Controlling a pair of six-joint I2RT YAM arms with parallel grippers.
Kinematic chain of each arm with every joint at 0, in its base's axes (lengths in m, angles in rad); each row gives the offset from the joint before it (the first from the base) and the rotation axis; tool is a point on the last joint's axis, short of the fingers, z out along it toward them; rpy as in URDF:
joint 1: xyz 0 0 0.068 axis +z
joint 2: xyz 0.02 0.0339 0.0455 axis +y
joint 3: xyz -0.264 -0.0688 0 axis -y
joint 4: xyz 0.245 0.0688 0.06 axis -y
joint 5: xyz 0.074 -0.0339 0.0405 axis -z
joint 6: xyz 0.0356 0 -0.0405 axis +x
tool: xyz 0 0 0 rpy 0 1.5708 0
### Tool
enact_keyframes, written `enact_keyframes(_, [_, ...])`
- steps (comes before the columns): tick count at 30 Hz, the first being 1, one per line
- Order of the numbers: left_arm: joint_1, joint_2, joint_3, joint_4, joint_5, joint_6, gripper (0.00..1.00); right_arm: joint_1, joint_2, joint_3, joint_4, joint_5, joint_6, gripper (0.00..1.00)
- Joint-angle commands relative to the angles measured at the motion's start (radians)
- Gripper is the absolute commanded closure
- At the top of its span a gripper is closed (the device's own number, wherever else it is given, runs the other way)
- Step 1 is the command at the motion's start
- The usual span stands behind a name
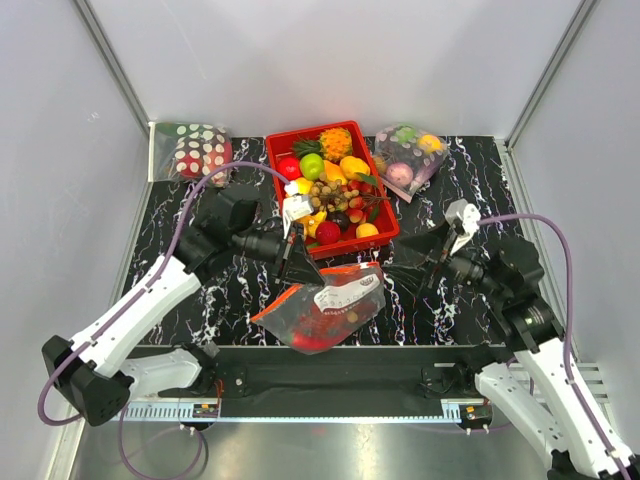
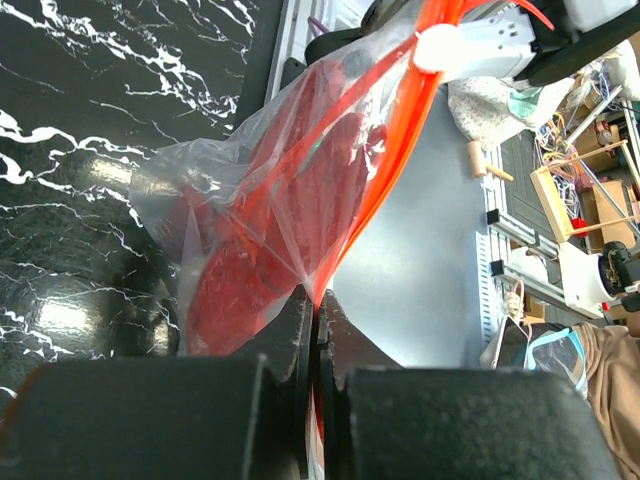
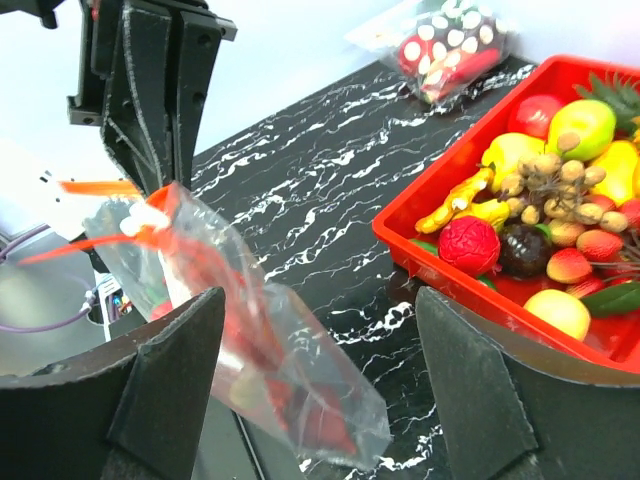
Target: Open the zip-top bag and remove the fake food
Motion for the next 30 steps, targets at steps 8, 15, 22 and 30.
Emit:
enact_keyframes(8, [0.007,-0.055,0.03,0.042,0.065,-0.025,1.0,0.002,-0.012,0.032,-0.05,-0.094,-0.009,0.24])
enact_keyframes(15, [0.006,-0.052,0.012,0.077,0.073,-0.054,1.0,0.002,0.092,-0.001,0.119,-0.217,0.07,0.35])
enact_keyframes(22, [0.006,-0.035,0.008,0.098,0.085,-0.067,1.0,0.002,0.117,-0.001,0.211,-0.263,0.095,0.37])
enact_keyframes(30, [0.004,-0.006,0.008,0.128,0.09,-0.079,1.0,0.016,0.125,-0.038,0.325,-0.314,0.159,0.42])
